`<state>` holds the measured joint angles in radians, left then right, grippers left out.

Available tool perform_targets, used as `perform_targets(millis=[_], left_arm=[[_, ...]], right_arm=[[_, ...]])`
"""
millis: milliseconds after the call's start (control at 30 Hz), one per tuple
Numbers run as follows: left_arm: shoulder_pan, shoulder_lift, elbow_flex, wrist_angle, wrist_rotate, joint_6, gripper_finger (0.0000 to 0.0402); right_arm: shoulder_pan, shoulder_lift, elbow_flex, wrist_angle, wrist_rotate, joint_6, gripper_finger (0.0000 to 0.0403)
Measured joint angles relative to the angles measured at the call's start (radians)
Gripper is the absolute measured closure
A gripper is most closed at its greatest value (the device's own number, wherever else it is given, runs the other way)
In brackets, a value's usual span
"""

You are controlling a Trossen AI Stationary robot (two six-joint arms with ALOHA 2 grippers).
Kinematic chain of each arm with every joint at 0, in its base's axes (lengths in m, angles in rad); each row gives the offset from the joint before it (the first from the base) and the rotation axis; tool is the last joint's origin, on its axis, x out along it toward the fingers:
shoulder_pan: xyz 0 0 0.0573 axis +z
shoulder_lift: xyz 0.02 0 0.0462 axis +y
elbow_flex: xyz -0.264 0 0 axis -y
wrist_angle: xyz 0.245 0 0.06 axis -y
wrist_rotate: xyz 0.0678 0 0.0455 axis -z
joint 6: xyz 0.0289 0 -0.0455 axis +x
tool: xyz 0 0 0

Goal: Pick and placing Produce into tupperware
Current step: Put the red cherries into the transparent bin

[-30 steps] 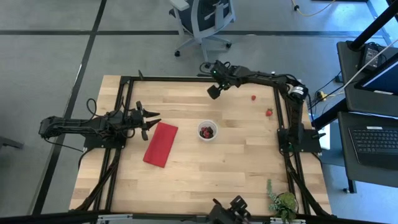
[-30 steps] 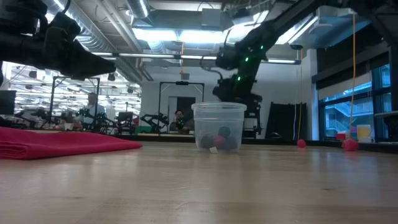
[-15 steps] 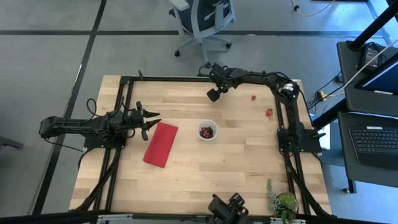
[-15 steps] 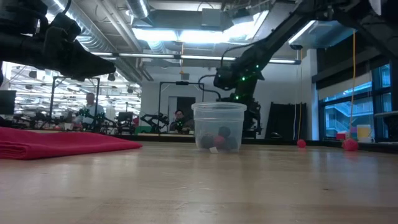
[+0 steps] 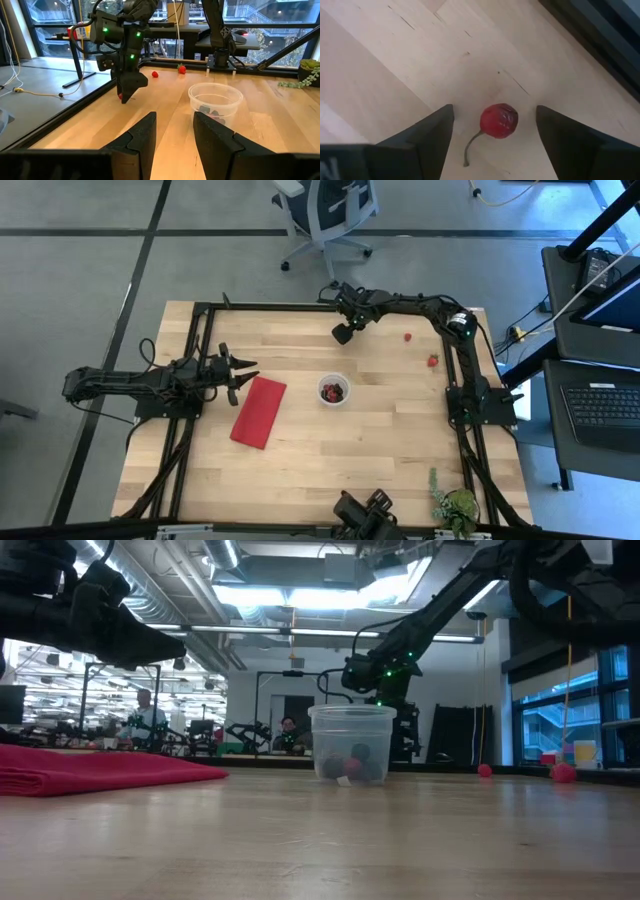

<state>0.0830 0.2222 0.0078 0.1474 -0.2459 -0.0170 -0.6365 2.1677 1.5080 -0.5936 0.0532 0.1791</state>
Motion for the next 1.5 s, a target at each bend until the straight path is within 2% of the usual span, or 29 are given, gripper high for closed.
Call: perform_targets(millis=[433,967,1200,1367,1500], left_arm=[[0.0,0.0,0.0,0.0,0.0,0.0,0.0278],[0.0,0.0,0.0,0.0,0.0,0.0,0.0278],[0.0,0.0,0.0,-0.001,0.0,-0.001,0.0278],[0.0,0.0,0.0,-0.001,0.0,-0.001,0.0278],[0.0,0.0,0.0,-0.001,0.0,-0.001,0.0278]], right_arm=[[0.0,0.003,0.017,-0.023,0.003,-0.005,0.0201],[0.006,-0.005,0.015,-0.036,0.012,-0.007,0.0338],[0.065,-0.116,0.009,-0.123,0.12,-0.051,0.0349],[0.135,-0.243,0.01,-0.197,0.125,-0.026,0.035],[0.236,-0.342,0.012,-0.212,0.122,-0.015,0.035]])
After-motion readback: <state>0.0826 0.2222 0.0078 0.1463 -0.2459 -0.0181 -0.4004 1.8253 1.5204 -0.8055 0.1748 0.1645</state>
